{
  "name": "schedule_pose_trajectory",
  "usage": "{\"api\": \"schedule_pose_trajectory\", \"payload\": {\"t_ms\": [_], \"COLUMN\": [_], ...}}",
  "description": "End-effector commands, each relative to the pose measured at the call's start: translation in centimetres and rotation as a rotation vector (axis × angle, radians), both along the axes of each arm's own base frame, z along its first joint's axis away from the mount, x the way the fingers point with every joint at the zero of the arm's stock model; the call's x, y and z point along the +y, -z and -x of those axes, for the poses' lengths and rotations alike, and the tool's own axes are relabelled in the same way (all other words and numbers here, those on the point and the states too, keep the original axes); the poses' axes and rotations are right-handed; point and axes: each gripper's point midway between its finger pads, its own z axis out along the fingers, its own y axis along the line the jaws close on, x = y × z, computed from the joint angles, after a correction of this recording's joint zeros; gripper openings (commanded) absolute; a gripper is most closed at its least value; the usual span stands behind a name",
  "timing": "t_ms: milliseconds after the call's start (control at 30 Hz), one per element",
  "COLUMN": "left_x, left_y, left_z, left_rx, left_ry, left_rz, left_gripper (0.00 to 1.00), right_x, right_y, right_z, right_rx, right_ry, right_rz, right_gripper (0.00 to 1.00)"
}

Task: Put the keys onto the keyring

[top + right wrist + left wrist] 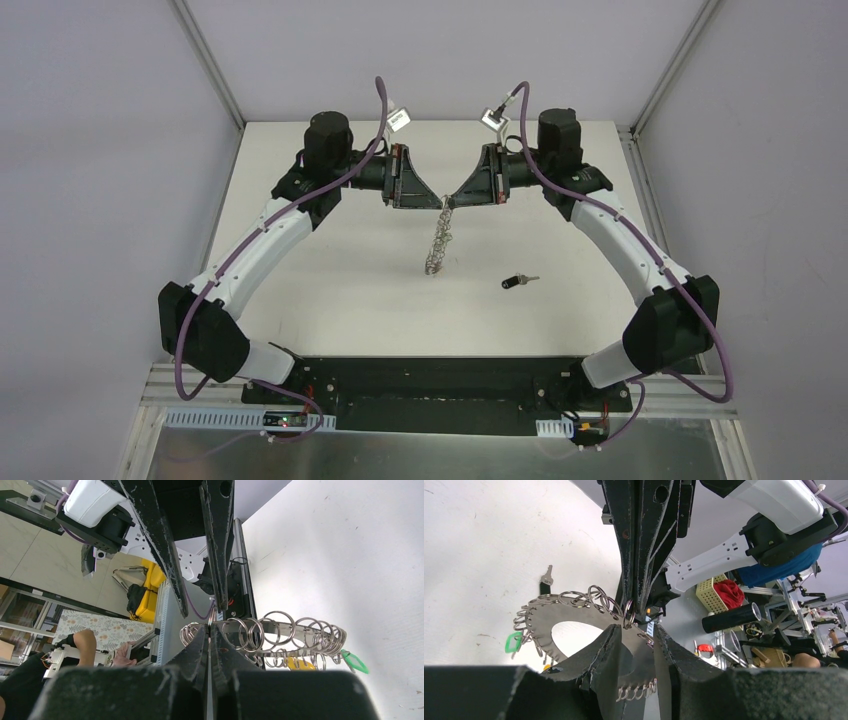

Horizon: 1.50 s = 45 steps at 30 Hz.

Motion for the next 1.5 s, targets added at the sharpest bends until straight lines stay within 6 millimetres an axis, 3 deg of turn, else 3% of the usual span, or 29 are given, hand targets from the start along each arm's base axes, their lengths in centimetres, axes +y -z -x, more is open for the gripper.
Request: {"api": "schedule_pose_trajectory", "payload": {"t_ms": [0, 200, 733, 833, 967, 1067, 1167, 1333, 1467], "left_x": [0.3, 0.0, -0.6, -0.7, -0.8, -0.6, -0.2, 0.8, 1.0], "left_y": [-1.4, -1.8, -1.7, -1.7, -1.7, -1.6, -0.4, 2.1, 2.3], "left_z": [0.3, -0.2, 0.0, -0.1, -0.2, 0.0, 1.2, 4.8, 6.1], "left_rx": [-0.062, -0.052, -0.039, -0.036, -0.036, -0.04, -0.086, -0.136, -0.123], "left_ry": [0.007, 0.003, 0.021, 0.021, 0.027, 0.037, 0.058, 0.172, 0.237], "left_rz": [0.036, 0.048, 0.06, 0.059, 0.056, 0.024, -0.096, -0.328, -0.39], "left_gripper": [0.3, 0.3, 0.17, 0.13, 0.0, 0.0, 0.0, 0.0, 0.0], "right_x": [-0.5, -0.4, -0.3, -0.3, -0.4, -0.5, -0.8, -1.2, -1.1], "right_y": [-2.7, -2.8, -2.6, -2.6, -2.6, -2.4, -2.2, -0.8, -0.2], "right_z": [1.2, 1.2, 0.8, 0.9, 1.1, 1.4, 1.8, 2.0, 3.0], "right_rx": [-0.08, -0.067, -0.055, -0.053, -0.055, -0.069, -0.106, -0.288, -0.313], "right_ry": [-0.033, -0.035, -0.017, -0.02, -0.026, -0.039, -0.047, -0.025, -0.052], "right_rz": [-0.063, -0.074, -0.081, -0.082, -0.089, -0.092, -0.079, 0.037, 0.057], "right_gripper": [0.0, 0.0, 0.0, 0.0, 0.0, 0.0, 0.12, 0.34, 0.4]}}
